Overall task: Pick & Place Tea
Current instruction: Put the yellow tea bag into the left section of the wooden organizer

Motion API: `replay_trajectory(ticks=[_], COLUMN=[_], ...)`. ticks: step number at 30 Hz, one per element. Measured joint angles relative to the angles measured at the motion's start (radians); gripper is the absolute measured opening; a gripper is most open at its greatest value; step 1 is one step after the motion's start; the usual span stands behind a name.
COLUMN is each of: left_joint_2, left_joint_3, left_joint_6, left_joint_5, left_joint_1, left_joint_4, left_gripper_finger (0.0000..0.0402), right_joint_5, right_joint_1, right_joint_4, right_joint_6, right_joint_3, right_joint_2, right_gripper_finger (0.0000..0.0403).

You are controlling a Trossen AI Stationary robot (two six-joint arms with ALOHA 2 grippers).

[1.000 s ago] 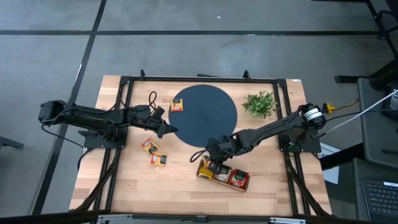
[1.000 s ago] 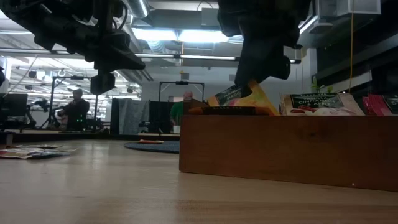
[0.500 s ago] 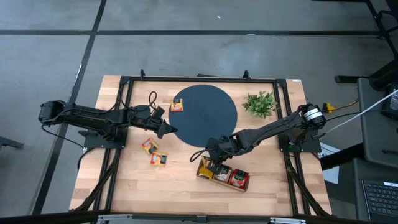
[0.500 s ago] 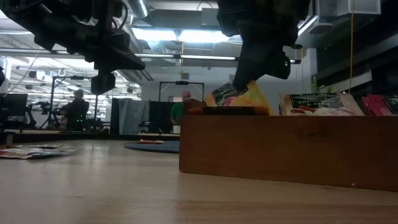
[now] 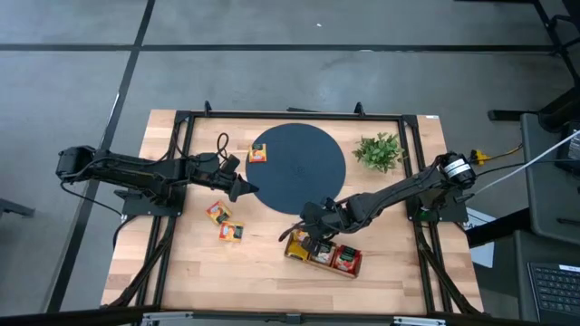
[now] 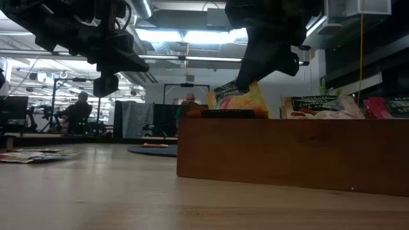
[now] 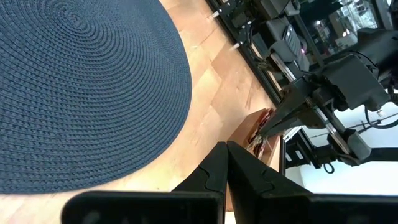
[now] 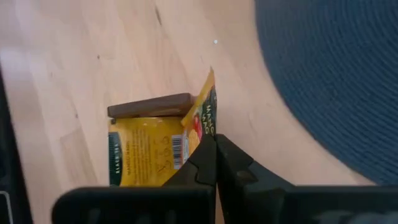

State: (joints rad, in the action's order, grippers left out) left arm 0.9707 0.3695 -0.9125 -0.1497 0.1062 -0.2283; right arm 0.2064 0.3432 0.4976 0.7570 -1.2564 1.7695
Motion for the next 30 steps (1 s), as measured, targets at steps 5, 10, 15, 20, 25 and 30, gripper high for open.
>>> replay_trajectory(ticks=[5, 10, 15, 20, 25, 30], left_joint_2=[0.0, 0.0, 0.0, 0.0, 0.0, 0.0], left_joint_3=[0.0, 0.0, 0.0, 0.0, 0.0, 0.0], left_joint_6=[-0.009, -0.017, -0.017, -0.017, -0.017, -0.017], left_joint_5=[0.0, 0.0, 0.001, 0.001, 0.001, 0.001], left_joint_1=[0.0, 0.0, 0.0, 0.0, 0.0, 0.0], left_joint_4=[0.0, 0.0, 0.0, 0.0, 0.0, 0.0], left_gripper_finger=[0.0004, 0.0004, 0.0004, 0.0004, 0.0004, 0.0004], right_joint_5=[0.067, 0.088, 0.133, 0.106, 0.084, 0.081], right_joint_1=[0.01, 0.015, 0.022, 0.024, 0.03, 0.031], right_joint_4=[0.0, 0.0, -0.017, -0.02, -0.039, -0.039], right_joint_6=[0.011, 0.02, 0.024, 0.027, 0.037, 0.054], right_joint_3=[0.0, 0.0, 0.0, 0.0, 0.0, 0.0], right_joint_2=[0.0, 0.0, 0.0, 0.0, 0.0, 0.0], right_gripper_finger=[0.0002, 0.0002, 0.0004, 0.0002, 0.0009, 0.0018])
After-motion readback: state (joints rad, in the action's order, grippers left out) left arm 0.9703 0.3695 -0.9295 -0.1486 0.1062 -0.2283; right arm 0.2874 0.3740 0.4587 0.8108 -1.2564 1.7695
